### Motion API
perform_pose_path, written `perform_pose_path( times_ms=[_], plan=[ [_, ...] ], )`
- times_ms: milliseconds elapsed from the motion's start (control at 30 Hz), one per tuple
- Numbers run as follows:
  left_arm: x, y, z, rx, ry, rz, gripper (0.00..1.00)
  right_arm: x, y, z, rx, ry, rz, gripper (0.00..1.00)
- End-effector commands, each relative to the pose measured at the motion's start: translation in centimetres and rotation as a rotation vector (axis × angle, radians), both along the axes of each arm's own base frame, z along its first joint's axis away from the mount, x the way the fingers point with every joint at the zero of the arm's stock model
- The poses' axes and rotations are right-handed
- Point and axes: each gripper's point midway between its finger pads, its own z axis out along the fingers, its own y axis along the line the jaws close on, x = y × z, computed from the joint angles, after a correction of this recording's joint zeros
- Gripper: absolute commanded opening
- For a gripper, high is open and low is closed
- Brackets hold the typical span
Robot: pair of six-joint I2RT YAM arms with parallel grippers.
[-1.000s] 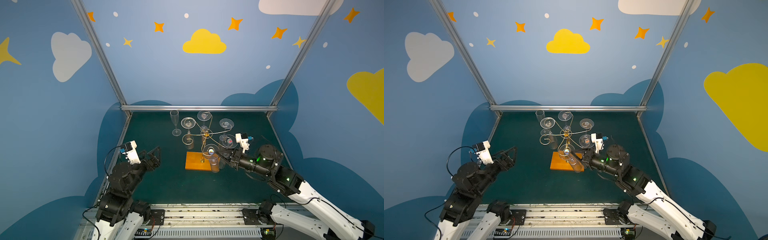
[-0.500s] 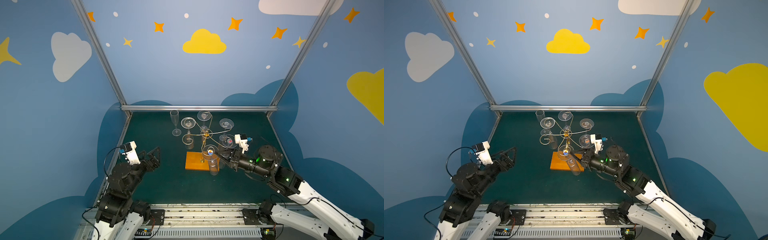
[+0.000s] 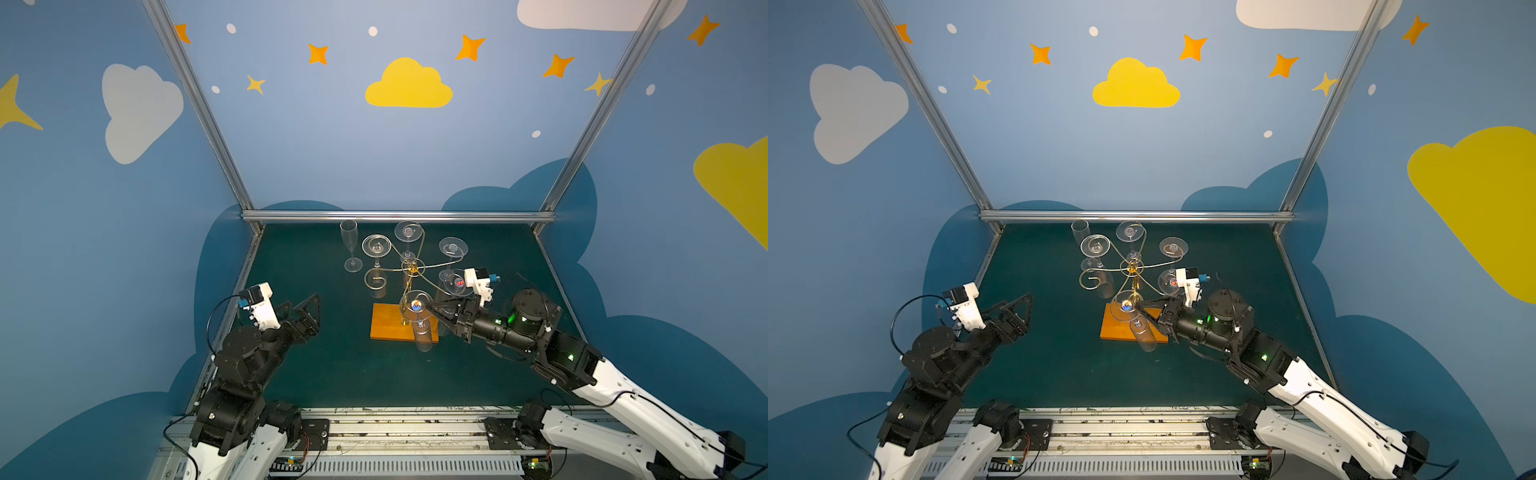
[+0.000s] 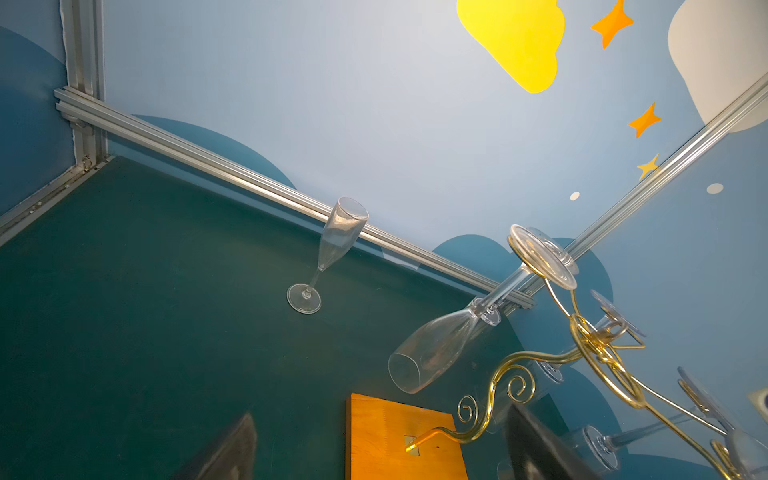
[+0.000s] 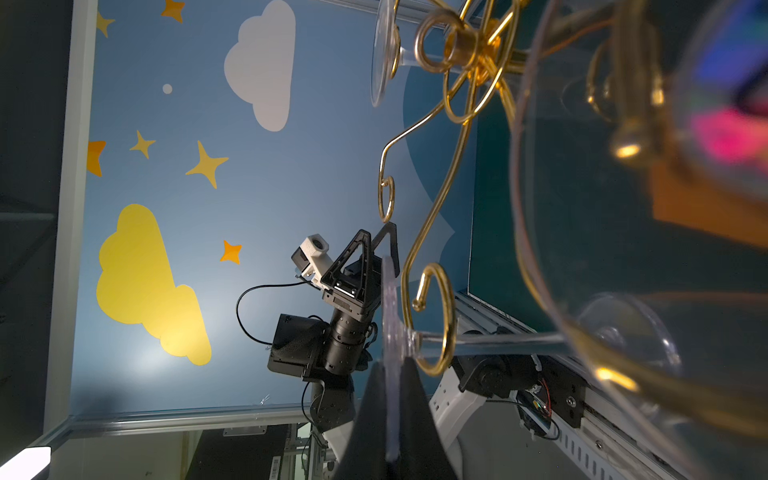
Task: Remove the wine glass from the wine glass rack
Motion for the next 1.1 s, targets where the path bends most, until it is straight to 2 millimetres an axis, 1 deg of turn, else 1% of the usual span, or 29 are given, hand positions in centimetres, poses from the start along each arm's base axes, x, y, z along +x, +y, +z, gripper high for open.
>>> perform_pose_path(
  times_ms=[0, 267, 433, 567, 667, 900, 1067],
  plan=[
    [-0.1, -0.2, 0.2, 0.008, -0.025, -0.015, 0.93, -0.7, -0.1, 3.9, 0.086, -0.066, 0.019, 0.0],
    [0.0, -0.3, 0.4, -0.001, -0.037, -0.02, 0.93, -0.4, 0.7, 5.0, 0.106, -0.072, 0.03, 0.0],
    [0.0, -0.4, 0.6, -0.006, -0.042, -0.026, 0.93, 0.2, 1.3, 5.7, 0.136, -0.064, 0.021, 0.0],
    [0.0, -0.5, 0.5, -0.007, -0.041, -0.028, 0.93, 0.7, 1.7, 5.7, 0.151, -0.044, 0.008, 0.0],
    [0.0, -0.4, 0.5, -0.007, -0.041, -0.026, 0.93, 1.3, 1.5, 5.8, 0.152, -0.044, -0.027, 0.0],
    [-0.1, -0.4, 0.5, -0.011, -0.039, -0.026, 0.93, 2.4, 0.1, 5.8, 0.161, -0.038, -0.127, 0.0],
    [0.0, -0.6, 0.4, -0.022, -0.034, -0.033, 0.93, 2.9, -0.5, 5.0, 0.195, -0.005, -0.171, 0.0]
  ],
)
